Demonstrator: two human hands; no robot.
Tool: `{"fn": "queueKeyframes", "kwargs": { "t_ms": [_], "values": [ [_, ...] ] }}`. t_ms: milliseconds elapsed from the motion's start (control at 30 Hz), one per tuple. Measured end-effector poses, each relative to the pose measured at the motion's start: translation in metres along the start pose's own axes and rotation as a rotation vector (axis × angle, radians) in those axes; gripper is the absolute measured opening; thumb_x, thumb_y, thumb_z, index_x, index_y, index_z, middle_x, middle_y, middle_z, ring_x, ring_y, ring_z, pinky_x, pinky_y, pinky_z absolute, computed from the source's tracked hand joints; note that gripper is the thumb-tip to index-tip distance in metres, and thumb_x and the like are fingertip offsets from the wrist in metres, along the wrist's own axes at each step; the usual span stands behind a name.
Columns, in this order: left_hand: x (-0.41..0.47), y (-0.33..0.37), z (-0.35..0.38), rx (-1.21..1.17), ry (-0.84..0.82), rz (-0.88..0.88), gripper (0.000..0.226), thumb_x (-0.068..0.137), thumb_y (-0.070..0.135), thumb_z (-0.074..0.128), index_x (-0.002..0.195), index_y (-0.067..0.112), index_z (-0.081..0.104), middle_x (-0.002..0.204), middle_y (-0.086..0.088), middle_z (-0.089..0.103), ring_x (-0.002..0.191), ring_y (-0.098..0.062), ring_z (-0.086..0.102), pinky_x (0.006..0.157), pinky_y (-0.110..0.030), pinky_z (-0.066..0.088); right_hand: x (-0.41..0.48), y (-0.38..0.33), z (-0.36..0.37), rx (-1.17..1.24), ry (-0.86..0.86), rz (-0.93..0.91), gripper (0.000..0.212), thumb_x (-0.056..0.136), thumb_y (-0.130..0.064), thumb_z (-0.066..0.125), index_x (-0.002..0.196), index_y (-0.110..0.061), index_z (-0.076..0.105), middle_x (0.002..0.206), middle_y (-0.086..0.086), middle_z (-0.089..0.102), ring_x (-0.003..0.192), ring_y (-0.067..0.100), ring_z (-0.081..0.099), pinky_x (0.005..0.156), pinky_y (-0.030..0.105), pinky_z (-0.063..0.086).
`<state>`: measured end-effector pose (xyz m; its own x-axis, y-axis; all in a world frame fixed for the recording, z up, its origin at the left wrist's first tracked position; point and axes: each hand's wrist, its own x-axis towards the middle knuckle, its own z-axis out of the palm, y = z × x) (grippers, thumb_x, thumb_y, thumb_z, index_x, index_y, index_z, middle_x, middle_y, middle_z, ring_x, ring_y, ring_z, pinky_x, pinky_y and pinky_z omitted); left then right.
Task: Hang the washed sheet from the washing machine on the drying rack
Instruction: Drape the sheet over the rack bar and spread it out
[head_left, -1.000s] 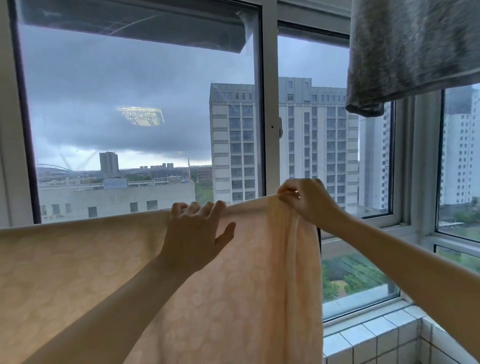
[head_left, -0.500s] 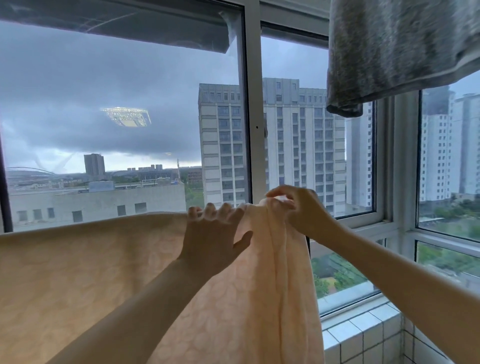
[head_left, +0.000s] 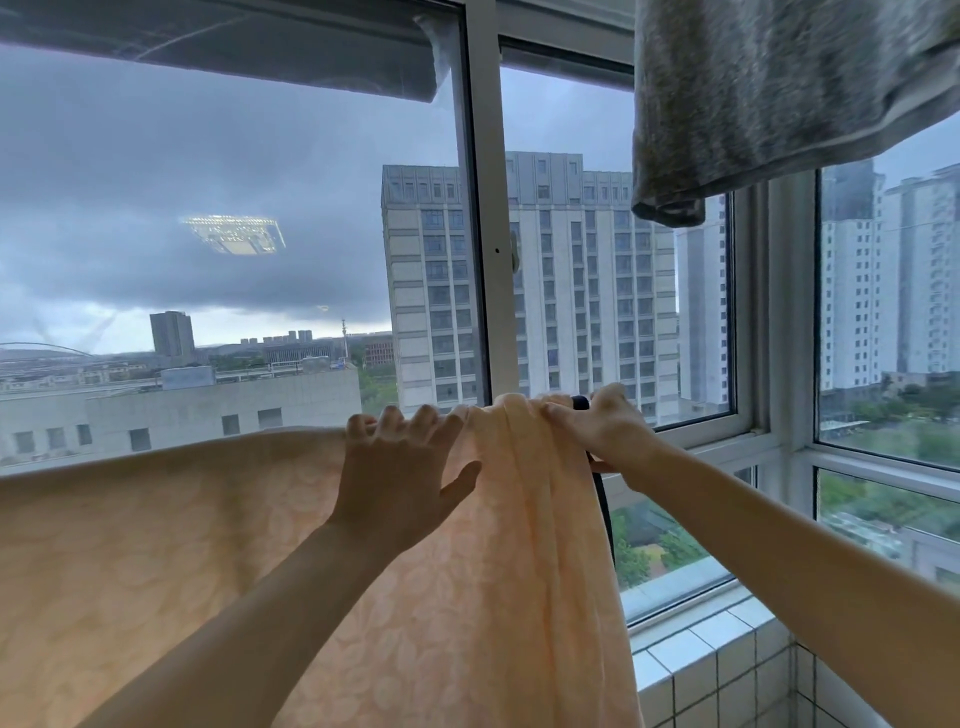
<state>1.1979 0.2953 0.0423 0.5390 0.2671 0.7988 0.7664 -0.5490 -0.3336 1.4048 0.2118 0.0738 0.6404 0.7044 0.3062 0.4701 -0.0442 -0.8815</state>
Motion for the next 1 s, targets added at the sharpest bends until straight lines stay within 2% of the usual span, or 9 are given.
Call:
{"fn": "queueKeyframes", "kwargs": {
  "t_ms": [133, 200, 300, 367, 467, 600, 733, 900, 1000],
  "values": [
    [-0.002, -0.004, 0.001, 0.007, 0.002, -0.004, 0.060, 0.084, 0.067, 0.033, 0.127, 0.028, 0.049, 0.109, 0.002, 0.065, 0.088, -0.028, 0.064, 0.080, -0.043, 0.042, -0.006, -0.007, -0.004, -0.122, 0.006, -0.051, 0.062, 0.083, -0.052, 0.065, 0.109, 0.003, 0.052, 0.088, 0.006, 0.059, 0.070, 0.012, 0.055, 0.055, 0.023, 0.044],
    [-0.002, -0.004, 0.001, 0.010, -0.003, -0.004, 0.060, 0.085, 0.068, 0.032, 0.127, 0.028, 0.048, 0.109, 0.002, 0.065, 0.089, -0.029, 0.063, 0.080, -0.044, 0.042, -0.014, -0.013, -0.005, -0.135, -0.036, -0.064, 0.053, 0.085, -0.053, 0.063, 0.095, -0.001, 0.058, 0.076, 0.004, 0.056, 0.068, 0.014, 0.056, 0.057, 0.025, 0.047],
    [-0.003, -0.003, 0.001, 0.011, -0.010, -0.008, 0.061, 0.085, 0.069, 0.031, 0.128, 0.028, 0.048, 0.112, 0.002, 0.065, 0.091, -0.029, 0.063, 0.082, -0.045, 0.042, -0.030, -0.025, -0.004, -0.050, -0.243, 0.011, 0.046, 0.089, -0.049, 0.060, 0.111, -0.009, 0.058, 0.085, 0.000, 0.056, 0.072, 0.011, 0.052, 0.056, 0.022, 0.046],
    [-0.003, -0.002, 0.001, 0.014, -0.009, -0.009, 0.061, 0.085, 0.069, 0.031, 0.127, 0.028, 0.049, 0.112, 0.002, 0.065, 0.091, -0.029, 0.063, 0.082, -0.044, 0.042, -0.035, -0.029, -0.002, 0.007, -0.273, -0.033, 0.041, 0.091, -0.032, 0.062, 0.116, 0.000, 0.058, 0.099, 0.006, 0.062, 0.064, 0.005, 0.047, 0.047, 0.014, 0.045],
    [-0.003, -0.004, 0.001, 0.026, 0.005, -0.004, 0.060, 0.085, 0.068, 0.034, 0.127, 0.028, 0.049, 0.110, 0.002, 0.064, 0.089, -0.028, 0.062, 0.080, -0.043, 0.041, -0.032, -0.036, 0.004, -0.029, -0.182, -0.088, 0.031, 0.090, -0.015, 0.063, 0.110, 0.009, 0.062, 0.095, 0.016, 0.066, 0.061, 0.006, 0.048, 0.060, 0.019, 0.050],
    [-0.005, -0.007, 0.000, 0.041, 0.031, 0.014, 0.059, 0.086, 0.066, 0.035, 0.127, 0.027, 0.051, 0.104, 0.001, 0.065, 0.082, -0.027, 0.062, 0.076, -0.040, 0.041, -0.016, -0.040, -0.001, -0.071, -0.061, -0.083, 0.018, 0.093, -0.017, 0.059, 0.076, -0.013, 0.060, 0.075, -0.003, 0.056, 0.068, 0.010, 0.053, 0.077, 0.029, 0.051],
    [-0.005, -0.006, 0.001, 0.035, 0.041, 0.023, 0.058, 0.087, 0.064, 0.036, 0.128, 0.026, 0.051, 0.104, 0.001, 0.065, 0.082, -0.026, 0.062, 0.076, -0.040, 0.041, 0.004, -0.045, -0.018, -0.175, 0.162, -0.148, 0.029, 0.095, -0.022, 0.056, 0.068, -0.015, 0.049, 0.067, 0.000, 0.051, 0.060, 0.011, 0.049, 0.052, 0.023, 0.042],
    [-0.003, -0.005, 0.003, 0.050, 0.039, 0.028, 0.059, 0.087, 0.063, 0.036, 0.130, 0.025, 0.051, 0.105, 0.000, 0.064, 0.082, -0.027, 0.062, 0.076, -0.039, 0.041, 0.023, -0.030, -0.048, -0.199, 0.340, -0.184, 0.029, 0.097, -0.015, 0.052, 0.068, -0.010, 0.052, 0.066, -0.002, 0.047, 0.064, 0.015, 0.049, 0.060, 0.025, 0.042],
    [-0.002, -0.006, 0.004, 0.052, 0.037, 0.024, 0.059, 0.086, 0.063, 0.036, 0.128, 0.025, 0.052, 0.105, 0.000, 0.064, 0.083, -0.028, 0.062, 0.078, -0.041, 0.041, 0.026, -0.007, -0.060, -0.287, 0.325, -0.129, 0.036, 0.097, -0.015, 0.049, 0.062, -0.012, 0.045, 0.062, 0.001, 0.044, 0.055, 0.013, 0.043, 0.047, 0.024, 0.034]
  ]
}}
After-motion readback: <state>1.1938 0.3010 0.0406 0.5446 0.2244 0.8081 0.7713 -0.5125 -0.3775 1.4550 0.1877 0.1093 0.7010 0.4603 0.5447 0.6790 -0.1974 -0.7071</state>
